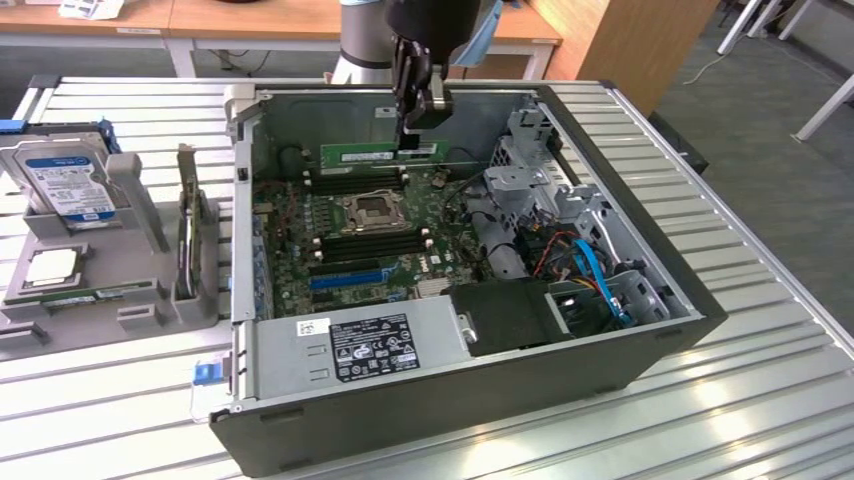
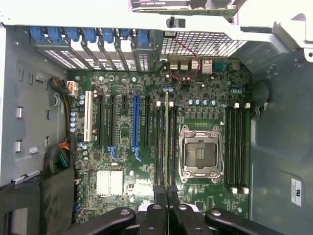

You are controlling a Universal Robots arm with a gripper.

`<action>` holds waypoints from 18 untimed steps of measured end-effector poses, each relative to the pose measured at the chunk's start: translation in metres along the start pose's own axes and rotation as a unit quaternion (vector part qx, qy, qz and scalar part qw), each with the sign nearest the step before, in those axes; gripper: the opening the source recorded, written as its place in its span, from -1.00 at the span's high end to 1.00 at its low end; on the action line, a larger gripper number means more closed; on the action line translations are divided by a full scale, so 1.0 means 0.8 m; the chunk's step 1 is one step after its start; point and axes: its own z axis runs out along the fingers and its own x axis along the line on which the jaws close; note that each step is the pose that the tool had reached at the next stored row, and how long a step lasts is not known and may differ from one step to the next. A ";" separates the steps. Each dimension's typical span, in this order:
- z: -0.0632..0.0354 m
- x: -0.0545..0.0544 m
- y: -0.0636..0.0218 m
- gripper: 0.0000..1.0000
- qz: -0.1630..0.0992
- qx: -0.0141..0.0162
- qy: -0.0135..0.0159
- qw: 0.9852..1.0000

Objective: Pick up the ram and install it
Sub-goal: 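Pick up the ram and move it above insertion slot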

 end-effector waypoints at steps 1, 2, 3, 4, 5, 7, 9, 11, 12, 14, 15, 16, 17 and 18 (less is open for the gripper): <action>0.002 0.000 0.000 0.76 0.000 0.000 0.000 1.000; 0.003 0.000 0.000 0.76 0.000 0.000 0.000 1.000; 0.004 0.000 0.000 0.76 0.000 0.000 0.000 1.000; 0.004 0.000 0.000 0.76 0.000 0.000 0.000 1.000; 0.004 0.000 0.000 0.76 0.000 0.000 0.000 1.000; 0.004 0.000 0.000 0.76 0.000 0.000 0.000 1.000; 0.005 -0.004 0.000 0.76 0.000 0.000 0.000 1.000; 0.006 -0.008 0.001 0.76 0.000 0.000 0.000 1.000; 0.006 -0.010 0.001 0.76 0.000 0.000 0.000 1.000; 0.007 -0.014 0.001 0.76 0.000 0.000 0.000 1.000; 0.007 -0.015 0.001 0.76 0.000 0.000 0.000 1.000; 0.007 -0.015 0.001 0.76 0.000 0.000 0.000 1.000; 0.007 -0.015 0.001 0.76 0.000 0.000 0.000 1.000; 0.007 -0.015 0.001 0.76 0.000 0.000 0.000 1.000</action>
